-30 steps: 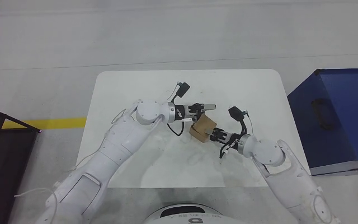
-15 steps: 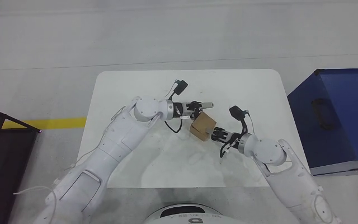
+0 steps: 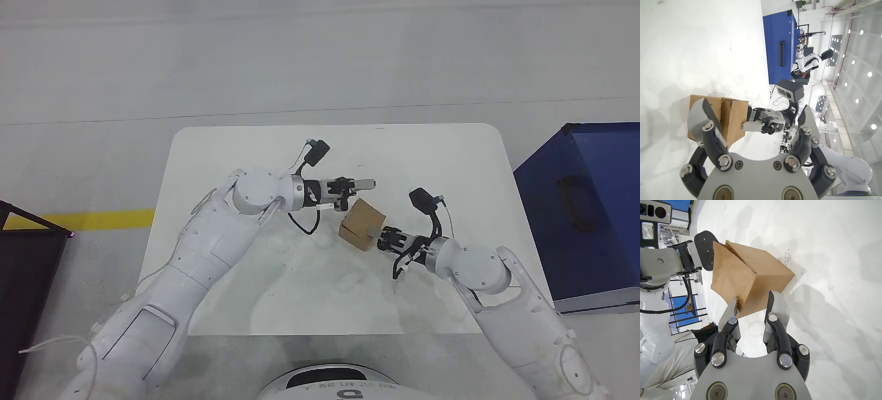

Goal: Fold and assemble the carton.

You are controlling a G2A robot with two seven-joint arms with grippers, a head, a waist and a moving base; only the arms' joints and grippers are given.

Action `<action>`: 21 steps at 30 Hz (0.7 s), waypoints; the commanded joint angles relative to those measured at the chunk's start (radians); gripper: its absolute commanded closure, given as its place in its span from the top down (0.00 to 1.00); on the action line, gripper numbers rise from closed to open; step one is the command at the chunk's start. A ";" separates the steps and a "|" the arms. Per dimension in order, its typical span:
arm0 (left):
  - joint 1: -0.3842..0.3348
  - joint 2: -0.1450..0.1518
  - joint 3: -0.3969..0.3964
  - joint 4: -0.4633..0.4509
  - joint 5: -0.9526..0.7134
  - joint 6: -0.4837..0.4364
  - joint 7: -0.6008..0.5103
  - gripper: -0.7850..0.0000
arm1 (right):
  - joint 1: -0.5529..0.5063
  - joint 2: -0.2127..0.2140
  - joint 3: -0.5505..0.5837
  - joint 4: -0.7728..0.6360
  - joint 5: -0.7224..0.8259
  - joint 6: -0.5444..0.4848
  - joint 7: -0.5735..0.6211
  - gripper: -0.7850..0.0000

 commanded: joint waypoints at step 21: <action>-0.022 -0.032 0.054 0.036 -0.043 -0.049 0.013 1.00 | 0.037 -0.001 -0.016 0.011 -0.017 0.024 0.019 0.40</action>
